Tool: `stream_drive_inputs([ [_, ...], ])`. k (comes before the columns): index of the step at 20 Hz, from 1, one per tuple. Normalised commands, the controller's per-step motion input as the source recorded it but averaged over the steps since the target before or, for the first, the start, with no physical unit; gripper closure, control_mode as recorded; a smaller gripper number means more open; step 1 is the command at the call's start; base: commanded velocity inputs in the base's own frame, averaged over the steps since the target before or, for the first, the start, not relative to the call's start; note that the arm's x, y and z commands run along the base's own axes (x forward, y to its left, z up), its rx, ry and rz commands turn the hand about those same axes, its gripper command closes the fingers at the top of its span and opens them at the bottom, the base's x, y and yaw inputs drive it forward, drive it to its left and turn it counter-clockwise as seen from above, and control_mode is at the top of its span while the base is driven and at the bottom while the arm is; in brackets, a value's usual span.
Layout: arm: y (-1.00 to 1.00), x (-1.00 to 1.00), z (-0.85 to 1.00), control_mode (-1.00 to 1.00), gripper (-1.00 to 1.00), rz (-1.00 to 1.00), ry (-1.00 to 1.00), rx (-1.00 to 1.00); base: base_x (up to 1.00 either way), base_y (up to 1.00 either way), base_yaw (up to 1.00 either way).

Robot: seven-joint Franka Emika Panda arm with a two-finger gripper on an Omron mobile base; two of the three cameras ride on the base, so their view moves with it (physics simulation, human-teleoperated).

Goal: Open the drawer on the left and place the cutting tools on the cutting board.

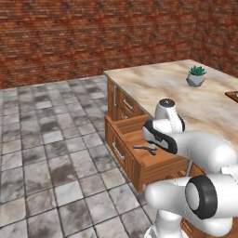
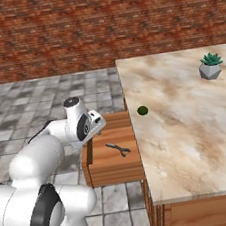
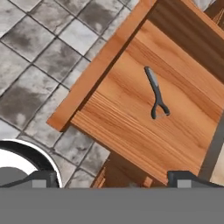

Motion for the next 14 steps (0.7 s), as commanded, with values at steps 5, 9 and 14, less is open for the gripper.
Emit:
stream_drive_inputs([
  [5, -0.09, 0.31, -0.32, -1.0, -1.0, 0.14, 0.0, -0.01, 0.0, 0.0, 0.0],
  [9, -0.07, 0.36, -0.31, -1.0, -1.0, 0.14, 0.0, -0.01, 0.0, 0.0, 0.0],
  [14, -0.02, 0.28, -0.26, -1.0, -1.0, 0.09, 0.07, -0.05, 0.0, 0.0, 0.0],
])
